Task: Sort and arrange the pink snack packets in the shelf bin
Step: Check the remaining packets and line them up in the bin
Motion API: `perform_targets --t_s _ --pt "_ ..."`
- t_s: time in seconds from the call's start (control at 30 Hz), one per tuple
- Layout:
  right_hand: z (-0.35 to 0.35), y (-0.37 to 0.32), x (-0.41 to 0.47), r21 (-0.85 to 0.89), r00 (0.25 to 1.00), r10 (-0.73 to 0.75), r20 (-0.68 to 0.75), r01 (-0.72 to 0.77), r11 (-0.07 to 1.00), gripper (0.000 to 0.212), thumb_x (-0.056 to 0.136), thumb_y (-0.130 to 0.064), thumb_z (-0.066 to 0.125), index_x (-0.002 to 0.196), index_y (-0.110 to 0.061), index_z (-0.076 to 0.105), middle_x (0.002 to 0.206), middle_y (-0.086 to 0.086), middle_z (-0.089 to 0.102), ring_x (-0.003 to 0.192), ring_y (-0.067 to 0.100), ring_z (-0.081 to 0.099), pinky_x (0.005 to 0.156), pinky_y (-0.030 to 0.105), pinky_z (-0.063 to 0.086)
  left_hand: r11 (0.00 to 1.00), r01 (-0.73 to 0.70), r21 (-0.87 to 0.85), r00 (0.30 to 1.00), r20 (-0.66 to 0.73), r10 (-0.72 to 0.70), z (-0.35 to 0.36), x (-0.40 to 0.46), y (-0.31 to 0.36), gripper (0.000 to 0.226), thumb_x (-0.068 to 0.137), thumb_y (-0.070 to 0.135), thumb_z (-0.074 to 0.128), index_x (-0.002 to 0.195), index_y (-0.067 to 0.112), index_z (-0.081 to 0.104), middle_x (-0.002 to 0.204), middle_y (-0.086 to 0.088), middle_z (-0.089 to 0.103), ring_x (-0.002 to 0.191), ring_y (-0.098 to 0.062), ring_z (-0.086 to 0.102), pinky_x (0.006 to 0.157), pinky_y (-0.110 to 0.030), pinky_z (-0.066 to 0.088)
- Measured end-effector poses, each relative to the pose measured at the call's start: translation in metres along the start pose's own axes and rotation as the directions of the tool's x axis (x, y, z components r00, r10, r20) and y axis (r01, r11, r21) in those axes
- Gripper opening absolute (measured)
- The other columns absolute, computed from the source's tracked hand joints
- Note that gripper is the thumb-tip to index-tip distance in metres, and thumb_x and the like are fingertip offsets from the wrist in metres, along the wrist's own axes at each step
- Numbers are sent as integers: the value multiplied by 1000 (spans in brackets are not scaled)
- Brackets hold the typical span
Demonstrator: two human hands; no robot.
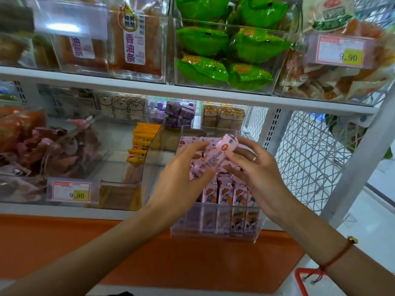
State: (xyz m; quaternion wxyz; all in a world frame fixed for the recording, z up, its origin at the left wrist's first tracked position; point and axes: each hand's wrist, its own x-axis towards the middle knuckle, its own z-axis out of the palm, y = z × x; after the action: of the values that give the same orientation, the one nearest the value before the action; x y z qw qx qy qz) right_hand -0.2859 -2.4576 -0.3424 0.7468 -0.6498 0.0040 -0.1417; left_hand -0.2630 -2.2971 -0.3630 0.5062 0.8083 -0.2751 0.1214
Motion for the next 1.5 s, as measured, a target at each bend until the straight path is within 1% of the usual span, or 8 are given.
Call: perform_targets --t_s 0.13,0.3,0.53,0.97,1.13,1.23,1.37,1.5 --pt "2 1 -1 -71 996 -68 -57 63 995 46 68 -25 76 111 -19 61 101 0 72 90 10 70 74 26 57 986 -105 130 992 -59 113 -3 -1 5 47 77 61 55 120 45 48 107 31 53 97 11 54 77 -14 47" --pt "-1 -7 -4 -152 995 -89 48 95 984 53 68 -34 71 118 -21 60 105 -6 70 88 7 69 68 20 54 989 17 -148 998 59 -9 -4 5 -1 43 91 17 61 131 28 48 123 17 59 109 6 57 92 -17 50" --pt "6 -11 -11 -439 935 -356 0 320 840 36 64 -43 76 95 -29 65 84 -14 70 76 4 68 63 20 56 879 191 -437 957 280 -68 -6 4 7 39 93 6 55 118 36 52 102 24 68 96 8 63 74 -7 50" --pt "-1 -7 -7 -207 995 -3 -95 -16 978 20 75 -34 75 80 -15 73 70 -2 74 61 7 69 50 13 47 625 600 -500 770 573 -281 -7 11 10 22 92 27 57 107 14 66 87 -1 74 75 -10 70 64 -20 56" --pt "-1 -13 -7 -164 1000 -6 14 8 986 36 74 -41 68 100 -16 71 85 -3 75 76 8 71 59 15 51 965 115 -234 992 77 -100 -7 8 10 45 71 40 74 113 35 58 97 12 70 82 4 66 61 -11 52" --pt "-3 -15 -6 -126 997 -67 50 72 989 46 70 -40 66 107 -12 68 90 1 73 77 13 70 61 19 53 993 -110 39 979 -169 115 -15 7 11 46 69 42 80 108 40 56 98 21 62 87 4 60 67 -19 52" --pt "-6 -16 -6 41 988 -28 151 22 999 36 78 -34 61 106 -12 67 93 3 72 73 16 68 58 21 54 924 -243 296 929 -204 310 -17 6 9 45 69 31 82 108 31 60 98 17 56 83 -3 53 62 -25 50" --pt "-1 -7 -8 -88 997 -13 75 19 996 45 76 -36 66 109 -5 61 81 1 73 68 14 69 58 19 54 878 -321 355 921 -99 376 -10 4 10 44 71 25 80 111 19 61 101 13 53 88 -6 52 67 -24 53"
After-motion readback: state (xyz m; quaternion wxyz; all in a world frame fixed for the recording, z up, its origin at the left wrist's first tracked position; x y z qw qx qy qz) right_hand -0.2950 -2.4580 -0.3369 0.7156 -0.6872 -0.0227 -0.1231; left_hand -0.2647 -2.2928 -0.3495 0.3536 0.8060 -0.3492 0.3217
